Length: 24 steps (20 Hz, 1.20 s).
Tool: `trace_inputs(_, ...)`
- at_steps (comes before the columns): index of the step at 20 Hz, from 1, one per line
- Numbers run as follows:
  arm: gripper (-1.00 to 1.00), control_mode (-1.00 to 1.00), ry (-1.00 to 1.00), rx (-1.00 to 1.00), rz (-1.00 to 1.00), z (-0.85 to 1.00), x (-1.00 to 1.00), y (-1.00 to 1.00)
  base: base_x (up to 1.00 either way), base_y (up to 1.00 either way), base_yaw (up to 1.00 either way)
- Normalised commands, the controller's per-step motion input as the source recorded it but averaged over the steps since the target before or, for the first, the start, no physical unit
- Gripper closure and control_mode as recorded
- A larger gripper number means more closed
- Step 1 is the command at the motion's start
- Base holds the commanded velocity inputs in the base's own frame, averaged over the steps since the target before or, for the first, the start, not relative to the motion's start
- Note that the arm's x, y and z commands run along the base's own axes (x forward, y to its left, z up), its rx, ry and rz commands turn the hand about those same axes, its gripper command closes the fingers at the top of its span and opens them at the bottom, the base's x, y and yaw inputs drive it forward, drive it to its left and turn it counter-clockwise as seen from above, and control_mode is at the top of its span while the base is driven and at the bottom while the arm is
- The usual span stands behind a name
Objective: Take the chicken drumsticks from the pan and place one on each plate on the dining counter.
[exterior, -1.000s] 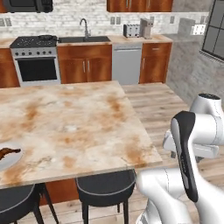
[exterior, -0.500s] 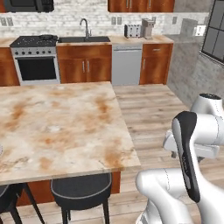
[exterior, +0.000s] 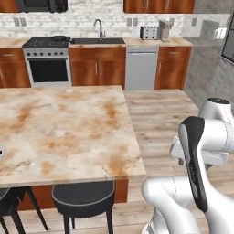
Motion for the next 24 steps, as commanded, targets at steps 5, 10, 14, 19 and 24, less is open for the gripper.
trace_inputs(5, -1.00, 1.00, 0.00, 0.00, 0.00, 0.00, 0.00, 0.00, 0.47, -1.00, 0.00)
trace_inputs(10, -1.00, 1.00, 0.00, 0.00, 0.00, 0.00, 0.00, 0.00, 0.36, -1.00, -0.01)
trace_inputs(14, -1.00, 1.00, 0.00, 0.00, 0.00, 0.00, 0.00, 0.00, 0.21, -1.00, -0.05)
trace_inputs(19, -1.00, 1.00, 0.00, 0.00, 0.00, 0.00, 0.00, 0.00, 0.81, -0.67, 0.01)
trace_inputs(24, -1.00, 1.00, 0.00, 0.00, 0.00, 0.00, 0.00, 0.00, 1.00, -0.36, 0.13)
